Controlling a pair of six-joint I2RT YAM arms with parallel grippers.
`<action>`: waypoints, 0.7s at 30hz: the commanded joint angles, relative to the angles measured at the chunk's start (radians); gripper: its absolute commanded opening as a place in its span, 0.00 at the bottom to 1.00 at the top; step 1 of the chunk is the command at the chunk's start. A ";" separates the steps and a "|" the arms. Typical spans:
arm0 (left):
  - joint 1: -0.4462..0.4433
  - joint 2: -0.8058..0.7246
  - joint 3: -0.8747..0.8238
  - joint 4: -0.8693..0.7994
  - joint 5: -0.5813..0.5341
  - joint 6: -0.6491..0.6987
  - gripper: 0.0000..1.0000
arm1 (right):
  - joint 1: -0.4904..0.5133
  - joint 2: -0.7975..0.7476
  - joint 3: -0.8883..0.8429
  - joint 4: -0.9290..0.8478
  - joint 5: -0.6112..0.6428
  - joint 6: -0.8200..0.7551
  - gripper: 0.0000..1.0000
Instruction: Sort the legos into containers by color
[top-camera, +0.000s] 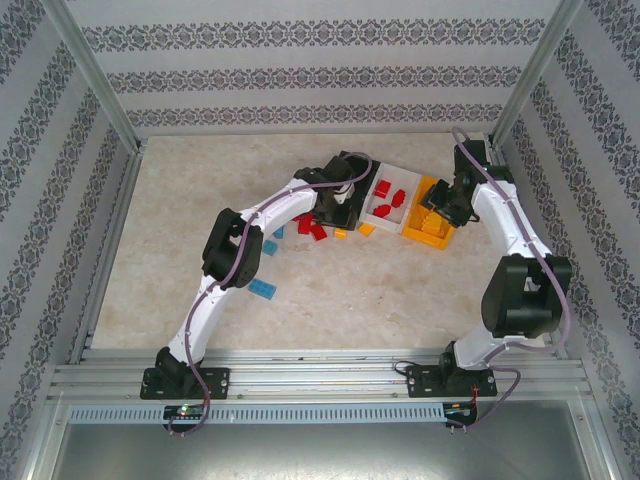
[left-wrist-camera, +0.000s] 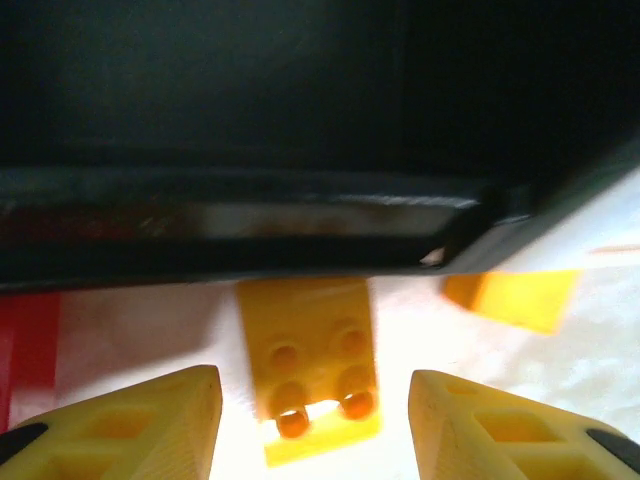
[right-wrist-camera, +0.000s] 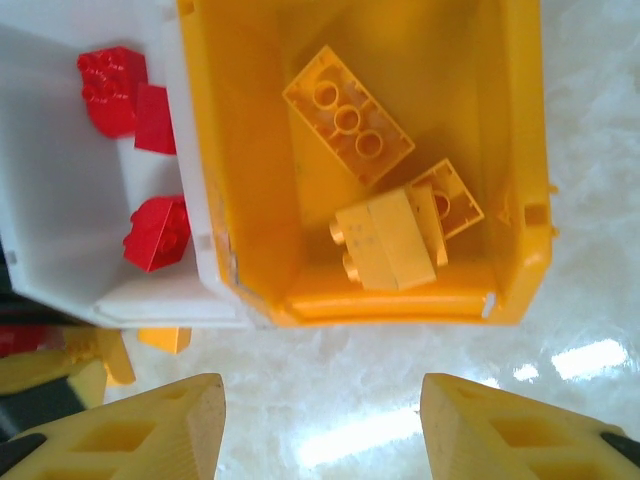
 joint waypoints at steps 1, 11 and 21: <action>-0.025 0.011 0.019 -0.086 -0.078 0.065 0.52 | 0.005 -0.046 -0.035 -0.026 -0.033 -0.011 0.55; -0.054 -0.001 -0.043 -0.078 -0.111 0.031 0.28 | 0.030 -0.106 -0.099 -0.016 -0.060 0.024 0.55; -0.052 -0.260 -0.281 -0.022 -0.037 -0.040 0.24 | 0.030 -0.195 -0.222 0.002 -0.078 0.039 0.55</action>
